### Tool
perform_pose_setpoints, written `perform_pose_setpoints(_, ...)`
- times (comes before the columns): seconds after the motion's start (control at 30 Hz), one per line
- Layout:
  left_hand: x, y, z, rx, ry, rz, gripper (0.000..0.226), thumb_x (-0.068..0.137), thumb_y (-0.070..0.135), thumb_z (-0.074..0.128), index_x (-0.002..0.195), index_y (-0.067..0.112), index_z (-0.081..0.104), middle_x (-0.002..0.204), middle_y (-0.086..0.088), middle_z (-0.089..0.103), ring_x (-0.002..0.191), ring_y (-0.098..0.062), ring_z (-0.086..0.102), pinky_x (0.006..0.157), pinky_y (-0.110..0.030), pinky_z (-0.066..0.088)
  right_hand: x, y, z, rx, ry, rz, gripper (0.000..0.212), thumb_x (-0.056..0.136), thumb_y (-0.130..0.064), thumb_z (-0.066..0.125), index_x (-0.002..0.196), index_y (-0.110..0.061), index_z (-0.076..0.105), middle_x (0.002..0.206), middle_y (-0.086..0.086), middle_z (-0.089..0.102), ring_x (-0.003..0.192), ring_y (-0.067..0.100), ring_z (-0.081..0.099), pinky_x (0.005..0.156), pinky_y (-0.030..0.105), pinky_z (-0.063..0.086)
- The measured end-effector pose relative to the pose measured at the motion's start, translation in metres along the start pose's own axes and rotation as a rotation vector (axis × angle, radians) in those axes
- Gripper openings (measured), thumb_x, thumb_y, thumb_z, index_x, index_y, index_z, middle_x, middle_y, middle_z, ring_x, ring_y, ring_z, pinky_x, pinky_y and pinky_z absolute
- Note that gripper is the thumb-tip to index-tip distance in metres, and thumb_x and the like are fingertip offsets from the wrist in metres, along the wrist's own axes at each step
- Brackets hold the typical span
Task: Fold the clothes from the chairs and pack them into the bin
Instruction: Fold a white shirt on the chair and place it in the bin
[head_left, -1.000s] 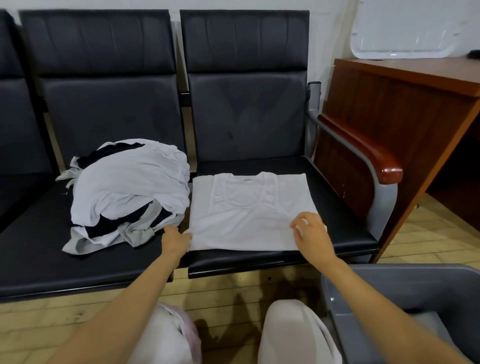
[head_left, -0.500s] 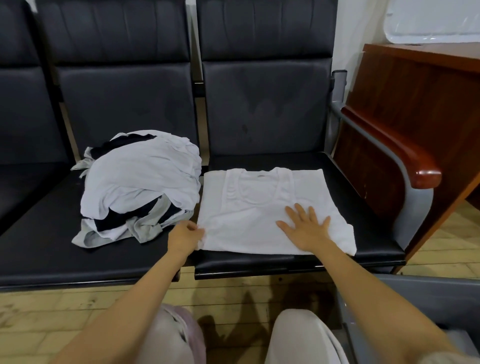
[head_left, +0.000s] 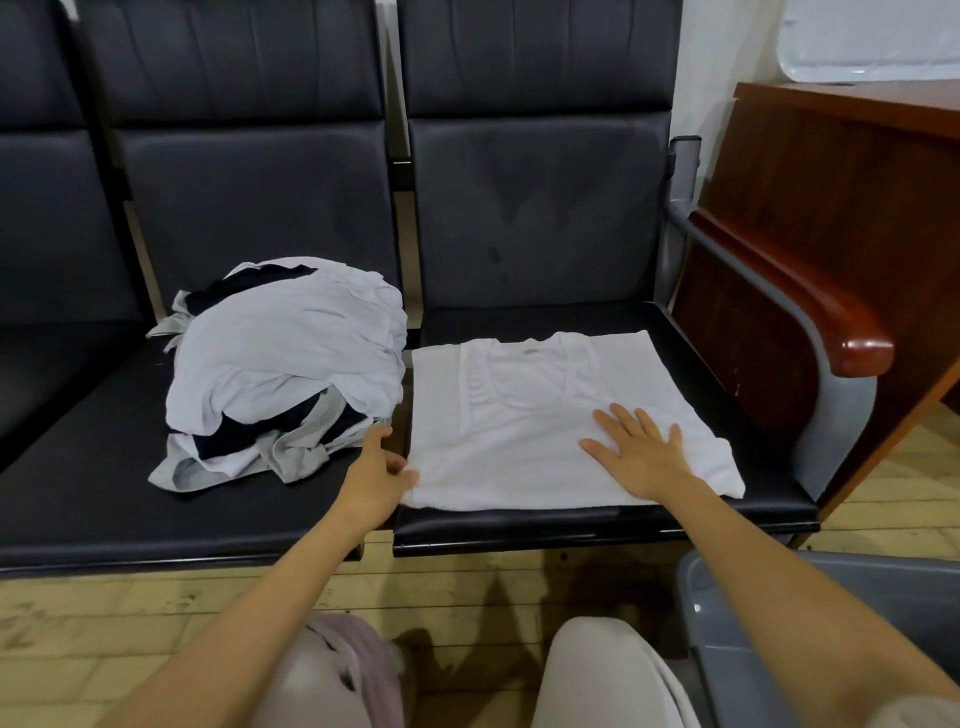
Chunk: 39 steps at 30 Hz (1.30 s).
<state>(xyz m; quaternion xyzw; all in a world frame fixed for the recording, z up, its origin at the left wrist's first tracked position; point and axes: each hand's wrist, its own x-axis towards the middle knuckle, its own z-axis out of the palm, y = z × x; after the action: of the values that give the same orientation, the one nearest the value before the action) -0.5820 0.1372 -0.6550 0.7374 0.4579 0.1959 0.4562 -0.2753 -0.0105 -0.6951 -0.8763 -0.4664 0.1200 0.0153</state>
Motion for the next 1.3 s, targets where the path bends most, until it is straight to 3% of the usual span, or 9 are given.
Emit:
perform_pose_setpoints(0.17, -0.005, -0.002, -0.003, 0.099, -0.231, -0.087, 0.066, 0.079, -0.008, 0.060, 0.134, 0.022, 0.040, 0.108, -0.005, 0.054, 0.085, -0.013, 0.054, 0.071, -0.023, 0.048, 0.000, -0.003, -0.005, 0.004, -0.034, 0.018, 0.067, 0.094, -0.067, 0.018, 0.152, -0.036, 0.004, 0.161, -0.009, -0.009, 0.148, 0.021, -0.010, 0.113, 0.060, -0.006)
perform_pose_setpoints(0.33, 0.004, -0.007, 0.002, -0.005, -0.012, -0.243, 0.048, 0.091, 0.034, 0.062, 0.130, 0.012, 0.045, 0.123, -0.007, 0.054, 0.111, -0.024, 0.053, 0.098, -0.037, 0.044, -0.001, -0.026, -0.011, 0.027, 0.162, -0.138, 0.047, 0.100, -0.044, 0.039, 0.144, -0.027, 0.036, 0.157, -0.001, 0.021, 0.148, 0.020, 0.001, 0.116, 0.050, -0.002)
perform_pose_setpoints(0.47, 0.005, -0.003, 0.009, 0.166, 0.005, -0.143, 0.016, 0.091, 0.025, 0.062, 0.099, 0.013, 0.058, 0.096, -0.002, 0.060, 0.095, -0.019, 0.055, 0.079, -0.027, 0.043, -0.001, -0.055, -0.005, 0.095, 0.181, -0.338, 0.038, 0.100, -0.034, 0.043, 0.135, -0.021, 0.052, 0.144, 0.001, 0.043, 0.137, 0.020, 0.032, 0.114, 0.032, 0.019)
perform_pose_setpoints(0.57, 0.006, 0.000, 0.006, 0.007, 0.124, -0.133, 0.011, 0.089, 0.002, 0.051, 0.093, 0.012, 0.054, 0.085, -0.001, 0.054, 0.086, -0.018, 0.051, 0.061, -0.020, 0.037, 0.008, -0.082, -0.005, 0.064, 0.130, -0.385, 0.033, 0.100, -0.030, 0.043, 0.127, -0.017, 0.058, 0.130, 0.002, 0.055, 0.121, 0.021, 0.048, 0.104, 0.031, 0.034)
perform_pose_setpoints(0.7, 0.008, -0.003, 0.004, -0.146, 0.214, -0.180, 0.013, 0.088, 0.001, 0.049, 0.095, 0.009, 0.042, 0.096, -0.011, 0.046, 0.089, -0.028, 0.048, 0.066, -0.026, 0.037, 0.031, -0.129, -0.015, 0.020, 0.167, -0.409, 0.029, 0.099, -0.024, 0.042, 0.114, -0.013, 0.064, 0.115, 0.006, 0.060, 0.107, 0.025, 0.055, 0.091, 0.035, 0.044)
perform_pose_setpoints(0.83, 0.013, -0.012, 0.009, 0.196, -0.050, -0.236, 0.036, 0.086, 0.046, 0.061, 0.089, 0.011, 0.050, 0.120, -0.027, 0.049, 0.109, -0.035, 0.049, 0.085, -0.039, 0.043, 0.062, -0.179, -0.030, 0.161, 0.198, -0.423, 0.030, 0.100, -0.024, 0.045, 0.125, -0.013, 0.059, 0.125, 0.009, 0.057, 0.114, 0.025, 0.052, 0.098, 0.034, 0.042)
perform_pose_setpoints(1.0, 0.019, -0.018, 0.012, 0.337, -0.116, -0.298, 0.079, 0.072, 0.048, 0.076, 0.127, 0.005, 0.040, 0.130, -0.010, 0.037, 0.121, -0.028, 0.042, 0.098, -0.039, 0.044, 0.108, -0.233, -0.024, 0.214, -0.059, -0.466, 0.047, 0.101, -0.035, 0.041, 0.146, -0.021, 0.036, 0.147, 0.014, 0.036, 0.134, 0.033, 0.032, 0.111, 0.041, 0.029)
perform_pose_setpoints(1.13, 0.021, -0.023, 0.009, 0.385, -0.187, -0.243, 0.043, 0.078, 0.046, 0.070, 0.101, 0.011, 0.060, 0.121, -0.010, 0.048, 0.116, -0.026, 0.045, 0.097, -0.040, 0.044, 0.136, -0.252, -0.013, 0.093, -0.189, -0.344, 0.058, 0.100, -0.051, 0.031, 0.152, -0.031, 0.016, 0.160, 0.011, 0.003, 0.147, 0.033, 0.000, 0.117, 0.053, 0.007)
perform_pose_setpoints(1.3, 0.019, -0.016, 0.001, 0.466, -0.143, -0.104, 0.022, 0.085, 0.034, 0.060, 0.073, 0.019, 0.049, 0.093, -0.002, 0.051, 0.099, -0.026, 0.053, 0.085, -0.036, 0.044, 0.160, -0.255, 0.000, 0.001, -0.173, -0.296, 0.065, 0.099, -0.058, 0.024, 0.154, -0.027, 0.008, 0.161, 0.005, -0.007, 0.148, 0.029, -0.008, 0.117, 0.053, -0.002)
